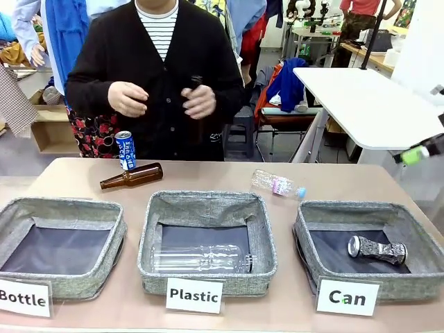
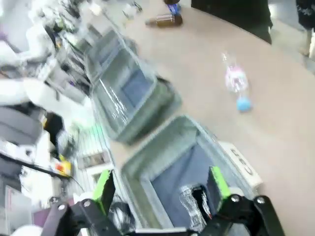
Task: Sort the can waste into the basket.
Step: Pick up the can waste from the table and place it in the right Fabric basket.
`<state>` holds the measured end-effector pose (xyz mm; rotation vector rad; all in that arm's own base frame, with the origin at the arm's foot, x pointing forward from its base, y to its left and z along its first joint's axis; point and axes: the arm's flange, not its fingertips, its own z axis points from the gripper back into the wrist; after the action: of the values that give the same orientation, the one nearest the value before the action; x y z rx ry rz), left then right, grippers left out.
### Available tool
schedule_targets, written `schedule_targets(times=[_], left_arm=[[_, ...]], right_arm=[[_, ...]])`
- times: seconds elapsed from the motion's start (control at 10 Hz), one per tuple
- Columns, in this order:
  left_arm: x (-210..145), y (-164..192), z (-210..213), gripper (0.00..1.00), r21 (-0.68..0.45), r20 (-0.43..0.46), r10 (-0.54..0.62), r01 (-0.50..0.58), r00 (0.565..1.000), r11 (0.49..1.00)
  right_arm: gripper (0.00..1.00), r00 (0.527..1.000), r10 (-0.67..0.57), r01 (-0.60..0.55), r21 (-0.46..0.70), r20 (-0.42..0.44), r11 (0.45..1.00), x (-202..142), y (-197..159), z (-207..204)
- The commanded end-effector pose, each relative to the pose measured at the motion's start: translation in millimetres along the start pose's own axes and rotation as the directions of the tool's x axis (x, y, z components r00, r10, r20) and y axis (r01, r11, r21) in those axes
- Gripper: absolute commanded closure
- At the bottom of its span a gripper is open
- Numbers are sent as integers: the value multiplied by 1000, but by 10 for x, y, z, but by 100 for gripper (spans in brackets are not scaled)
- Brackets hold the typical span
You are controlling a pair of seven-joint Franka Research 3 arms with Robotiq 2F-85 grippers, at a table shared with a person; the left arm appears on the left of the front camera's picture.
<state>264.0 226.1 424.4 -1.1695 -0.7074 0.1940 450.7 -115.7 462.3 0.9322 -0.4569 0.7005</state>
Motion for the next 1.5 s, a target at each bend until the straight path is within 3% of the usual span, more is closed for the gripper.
schedule_targets(times=[0.0, 0.1, 0.3, 0.4, 1.4], left_arm=[[10, -8, -8, 0, -19, 16, -21, 21, 1000, 1000], [10, -8, -8, 0, -19, 16, -21, 21, 1000, 1000], [10, -8, -8, 0, -19, 16, -21, 21, 1000, 1000], [10, -8, -8, 0, -19, 16, -21, 21, 1000, 1000], [10, -8, -8, 0, -19, 16, -21, 21, 1000, 1000]], right_arm=[[0, 522, -671, 542, 402, 526, 737, 248, -325, 2], [0, 516, -684, 563, 397, 515, 724, 304, -338, -99], [0, 670, -640, 555, 319, 376, 768, 418, -377, -413], [0, 888, -412, 375, 196, 206, 906, 186, -465, -125], [0, 888, -412, 375, 196, 206, 906, 186, -465, -125]])
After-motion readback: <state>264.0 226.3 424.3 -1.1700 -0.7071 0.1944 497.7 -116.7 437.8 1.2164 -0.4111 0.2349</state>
